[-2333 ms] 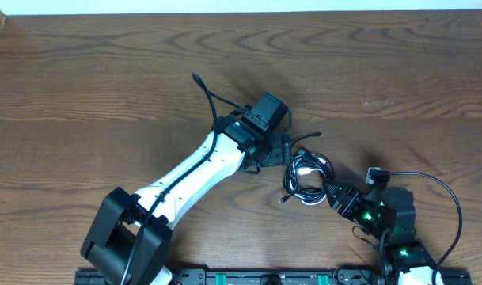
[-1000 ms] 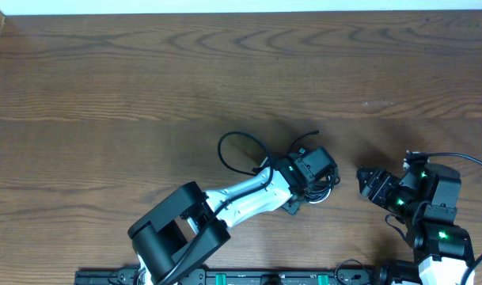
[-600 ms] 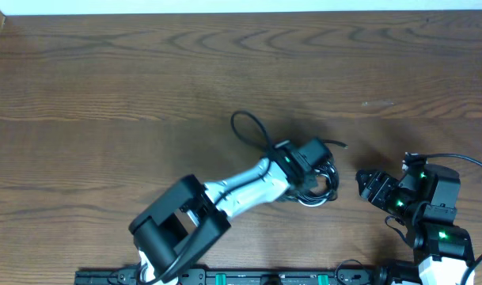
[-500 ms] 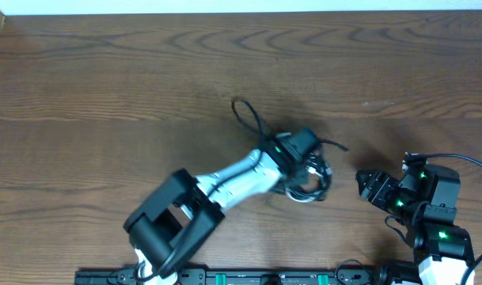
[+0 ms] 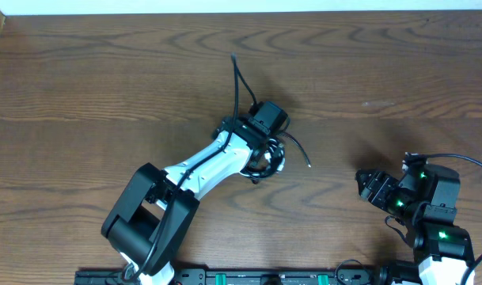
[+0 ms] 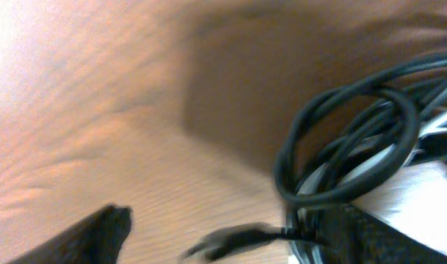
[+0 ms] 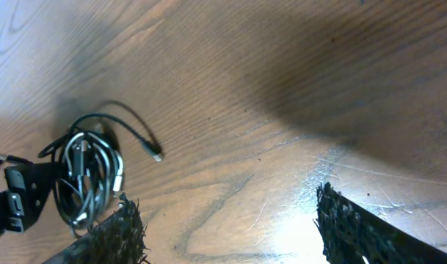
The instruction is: Untangle cables
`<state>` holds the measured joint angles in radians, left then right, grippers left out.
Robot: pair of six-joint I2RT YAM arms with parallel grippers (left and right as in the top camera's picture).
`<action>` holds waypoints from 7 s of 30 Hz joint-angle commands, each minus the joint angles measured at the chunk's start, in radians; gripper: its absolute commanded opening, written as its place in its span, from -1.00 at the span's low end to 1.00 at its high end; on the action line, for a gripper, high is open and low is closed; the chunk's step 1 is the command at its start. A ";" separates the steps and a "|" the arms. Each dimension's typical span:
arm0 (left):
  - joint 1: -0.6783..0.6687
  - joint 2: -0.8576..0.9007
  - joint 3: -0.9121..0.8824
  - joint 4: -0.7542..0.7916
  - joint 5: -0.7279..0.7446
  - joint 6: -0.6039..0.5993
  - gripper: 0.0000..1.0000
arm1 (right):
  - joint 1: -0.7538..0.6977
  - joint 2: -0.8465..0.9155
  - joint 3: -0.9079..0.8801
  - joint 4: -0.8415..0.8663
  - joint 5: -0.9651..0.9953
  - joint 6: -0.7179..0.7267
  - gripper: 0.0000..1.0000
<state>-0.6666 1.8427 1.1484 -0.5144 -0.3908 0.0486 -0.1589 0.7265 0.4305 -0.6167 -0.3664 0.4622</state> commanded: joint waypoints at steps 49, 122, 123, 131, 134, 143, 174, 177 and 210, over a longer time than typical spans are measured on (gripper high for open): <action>0.005 -0.041 -0.125 -0.105 0.319 -1.302 -0.85 | -0.010 0.001 0.014 -0.060 0.098 -0.015 0.54; -0.044 -0.320 -0.086 0.030 0.684 -0.407 -0.85 | 0.406 0.071 0.014 0.334 -0.322 -0.073 -0.20; -0.044 -0.320 -0.086 0.030 0.698 -0.407 -0.85 | 0.410 0.084 0.014 0.336 -0.311 -0.074 -0.23; -0.044 -0.320 -0.086 -0.016 0.694 -0.343 -0.85 | 0.409 0.120 0.014 0.427 -0.294 -0.073 -0.25; -0.043 -0.320 -0.086 -0.023 0.694 -0.326 -0.85 | 0.409 0.120 0.014 0.433 -0.294 -0.073 -0.18; -0.043 -0.320 -0.086 0.001 0.691 -0.326 -0.85 | 0.409 0.142 0.015 0.386 -0.332 -0.074 -0.21; -0.044 -0.320 -0.086 -0.008 0.695 -0.341 -0.85 | 0.656 0.183 0.065 0.390 -0.016 -0.073 0.10; -0.044 -0.320 -0.086 -0.019 0.694 -0.341 -0.85 | 0.656 0.184 0.067 0.397 0.047 -0.065 0.11; -0.043 -0.320 -0.086 0.002 0.727 -0.341 -0.85 | 0.657 0.397 0.068 0.368 -0.063 -0.039 -0.10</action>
<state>-0.7097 1.5364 1.0363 -0.5312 0.2893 -0.2909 0.4931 1.1126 0.4835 -0.2493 -0.3721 0.4088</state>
